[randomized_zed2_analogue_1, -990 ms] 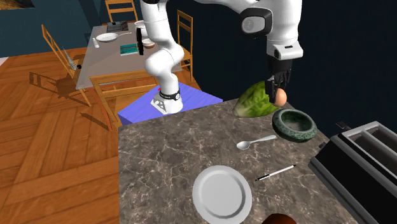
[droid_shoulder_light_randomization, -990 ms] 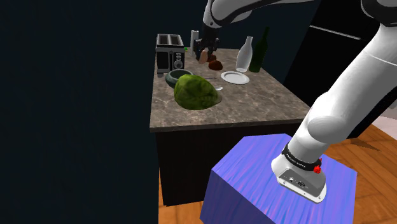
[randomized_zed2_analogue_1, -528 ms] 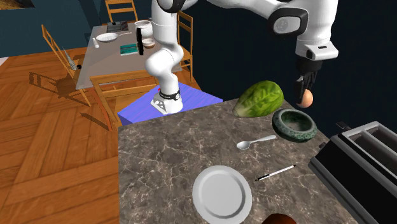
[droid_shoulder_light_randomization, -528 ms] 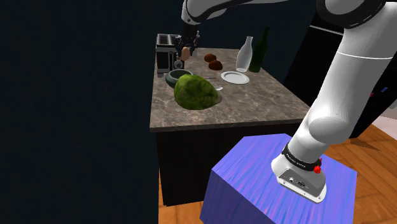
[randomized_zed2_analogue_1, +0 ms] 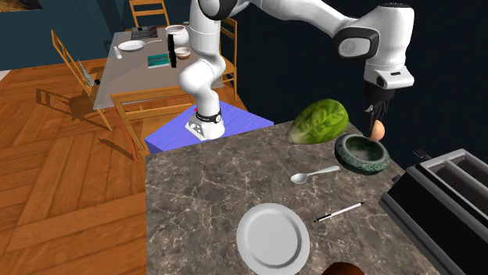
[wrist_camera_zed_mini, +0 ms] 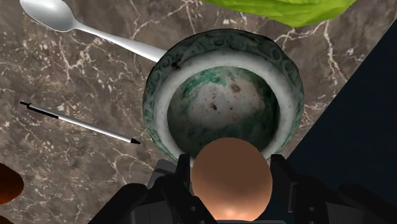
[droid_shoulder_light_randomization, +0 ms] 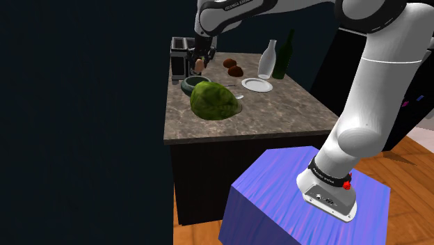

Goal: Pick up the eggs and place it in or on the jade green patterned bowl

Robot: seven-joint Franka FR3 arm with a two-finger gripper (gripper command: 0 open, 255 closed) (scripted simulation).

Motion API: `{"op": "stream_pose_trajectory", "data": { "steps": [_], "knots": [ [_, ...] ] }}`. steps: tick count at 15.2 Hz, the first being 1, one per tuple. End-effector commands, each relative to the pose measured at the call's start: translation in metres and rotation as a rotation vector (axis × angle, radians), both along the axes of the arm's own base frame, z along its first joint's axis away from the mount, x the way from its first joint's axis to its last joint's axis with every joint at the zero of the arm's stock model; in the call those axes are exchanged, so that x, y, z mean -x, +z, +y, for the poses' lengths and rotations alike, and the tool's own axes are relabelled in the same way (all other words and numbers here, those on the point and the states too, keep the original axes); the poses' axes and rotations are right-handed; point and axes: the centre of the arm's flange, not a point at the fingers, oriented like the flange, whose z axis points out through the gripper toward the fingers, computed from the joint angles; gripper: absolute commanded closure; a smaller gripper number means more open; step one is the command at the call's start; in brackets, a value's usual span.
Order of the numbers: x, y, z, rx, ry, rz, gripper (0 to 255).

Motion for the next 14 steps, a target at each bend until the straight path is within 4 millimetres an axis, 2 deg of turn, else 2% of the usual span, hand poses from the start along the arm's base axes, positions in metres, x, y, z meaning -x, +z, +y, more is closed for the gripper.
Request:
{"op": "stream_pose_trajectory", "data": {
  "steps": [1, 7, 14],
  "knots": [
    [0.001, -0.010, 0.001, 0.000, 0.000, -0.001, 255],
    [0.001, -0.039, 0.001, 0.000, 0.000, -0.001, 255],
    [0.001, -0.039, 0.001, 0.000, 0.000, -0.001, 255]
  ]
}}
